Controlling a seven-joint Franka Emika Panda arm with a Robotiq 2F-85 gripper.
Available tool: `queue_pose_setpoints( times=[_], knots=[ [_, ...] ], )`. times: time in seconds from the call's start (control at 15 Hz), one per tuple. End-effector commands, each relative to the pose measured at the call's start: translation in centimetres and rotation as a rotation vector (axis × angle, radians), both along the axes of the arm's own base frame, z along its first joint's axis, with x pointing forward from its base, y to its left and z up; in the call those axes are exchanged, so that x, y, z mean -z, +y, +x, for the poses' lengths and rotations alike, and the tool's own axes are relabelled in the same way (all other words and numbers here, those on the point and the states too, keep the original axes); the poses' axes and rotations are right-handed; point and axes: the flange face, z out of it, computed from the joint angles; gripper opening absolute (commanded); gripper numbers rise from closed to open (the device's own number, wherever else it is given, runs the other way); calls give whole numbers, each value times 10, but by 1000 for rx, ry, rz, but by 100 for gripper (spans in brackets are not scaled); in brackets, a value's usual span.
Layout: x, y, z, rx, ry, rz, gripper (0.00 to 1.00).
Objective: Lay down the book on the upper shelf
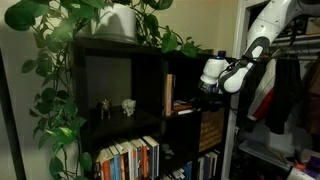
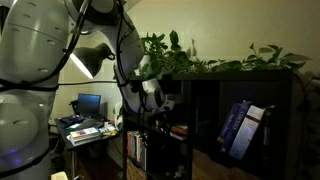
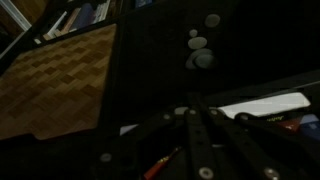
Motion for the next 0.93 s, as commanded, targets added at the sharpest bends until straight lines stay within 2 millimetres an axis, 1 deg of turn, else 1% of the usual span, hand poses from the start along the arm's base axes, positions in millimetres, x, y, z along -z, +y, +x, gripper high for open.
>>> queue_pose_setpoints(
  times=[0.0, 0.27, 0.6, 0.73, 0.87],
  knots=[
    [0, -8, 13, 11, -24, 19, 2],
    [-3, -11, 25, 7, -63, 30, 2],
    [1, -14, 34, -6, -97, 50, 2],
    [0, -14, 34, -9, -91, 40, 2],
    [-7, -10, 27, -8, -78, 33, 2]
  ],
)
